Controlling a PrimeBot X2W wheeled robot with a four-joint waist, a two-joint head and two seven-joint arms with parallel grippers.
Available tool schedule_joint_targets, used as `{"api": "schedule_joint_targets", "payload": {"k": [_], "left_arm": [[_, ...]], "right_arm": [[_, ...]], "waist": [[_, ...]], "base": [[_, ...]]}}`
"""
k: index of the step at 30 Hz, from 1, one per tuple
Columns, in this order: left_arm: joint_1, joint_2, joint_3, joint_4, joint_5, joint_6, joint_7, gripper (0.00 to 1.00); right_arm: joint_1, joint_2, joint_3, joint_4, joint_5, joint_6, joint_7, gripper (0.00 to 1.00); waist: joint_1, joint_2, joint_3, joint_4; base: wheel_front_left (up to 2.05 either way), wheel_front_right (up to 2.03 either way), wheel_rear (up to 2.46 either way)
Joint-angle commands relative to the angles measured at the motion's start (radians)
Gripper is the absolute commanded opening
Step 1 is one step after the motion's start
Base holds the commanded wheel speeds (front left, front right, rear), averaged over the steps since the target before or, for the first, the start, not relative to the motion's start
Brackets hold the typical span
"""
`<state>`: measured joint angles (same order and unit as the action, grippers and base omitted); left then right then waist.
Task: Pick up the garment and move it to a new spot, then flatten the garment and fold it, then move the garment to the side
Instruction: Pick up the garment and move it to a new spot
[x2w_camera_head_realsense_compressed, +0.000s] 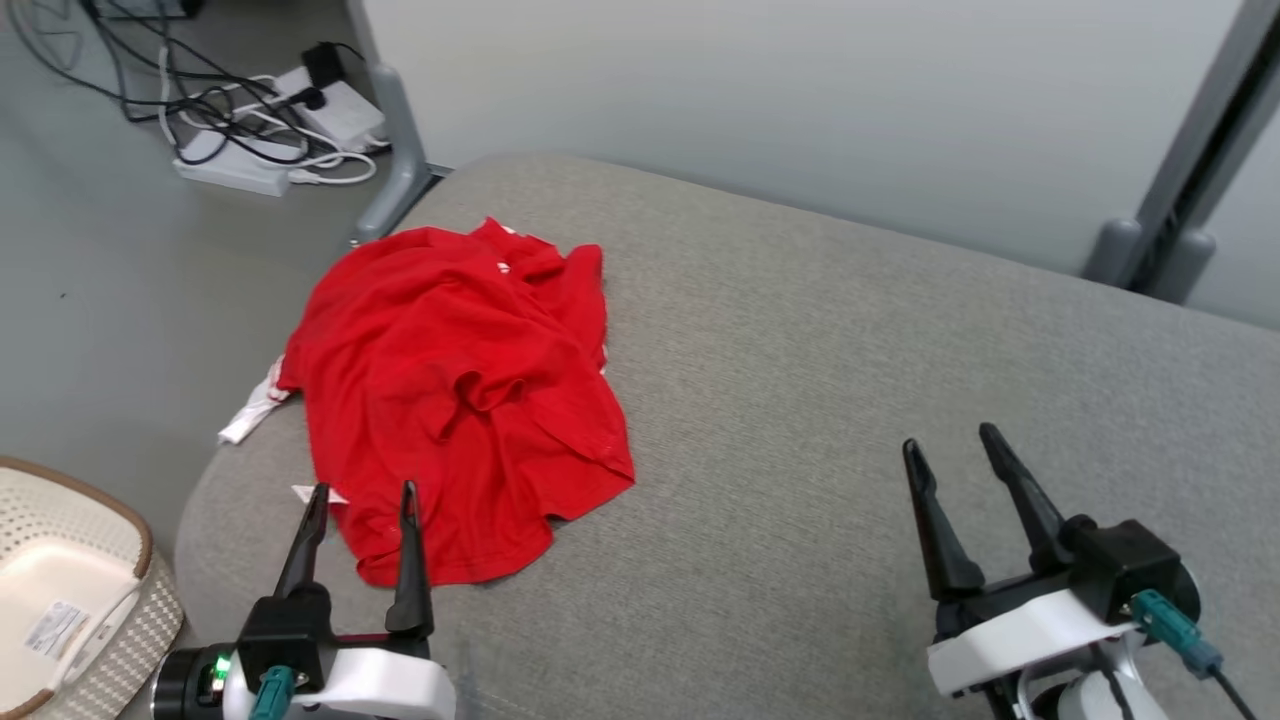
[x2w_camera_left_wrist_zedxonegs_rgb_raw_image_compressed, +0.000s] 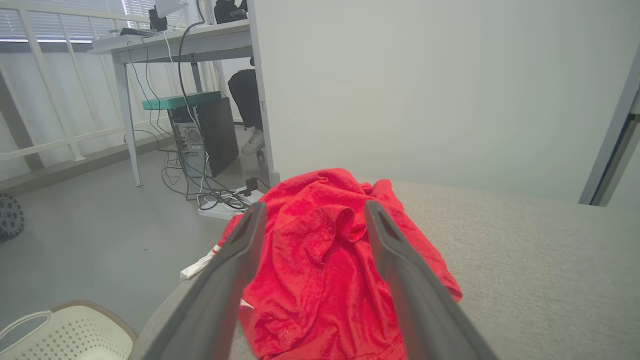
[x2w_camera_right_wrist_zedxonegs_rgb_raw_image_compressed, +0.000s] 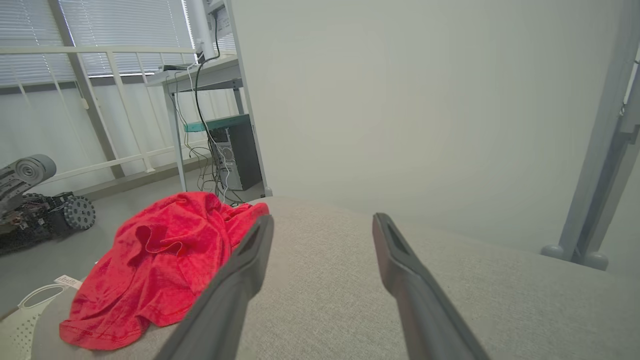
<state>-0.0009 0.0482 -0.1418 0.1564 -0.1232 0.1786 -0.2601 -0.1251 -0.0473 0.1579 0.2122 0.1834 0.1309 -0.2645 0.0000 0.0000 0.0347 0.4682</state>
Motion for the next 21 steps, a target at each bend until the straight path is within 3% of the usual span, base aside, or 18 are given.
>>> {"api": "schedule_joint_targets", "payload": {"k": [1,21], "left_arm": [[0.018,0.004,0.018,-0.009,0.008,-0.003,-0.005,1.00],[0.048,0.004,0.040,-0.051,-0.012,0.021,-0.005,1.00]], "right_arm": [[0.010,-0.005,0.024,0.005,0.011,0.000,-0.002,1.00],[-0.017,-0.006,0.096,0.023,-0.002,0.000,-0.002,1.00]], "waist": [[0.0000,0.0000,-0.031,0.041],[0.0000,0.0000,-0.022,0.046]], "base": [[0.00,0.00,0.00],[0.00,0.00,0.00]]}}
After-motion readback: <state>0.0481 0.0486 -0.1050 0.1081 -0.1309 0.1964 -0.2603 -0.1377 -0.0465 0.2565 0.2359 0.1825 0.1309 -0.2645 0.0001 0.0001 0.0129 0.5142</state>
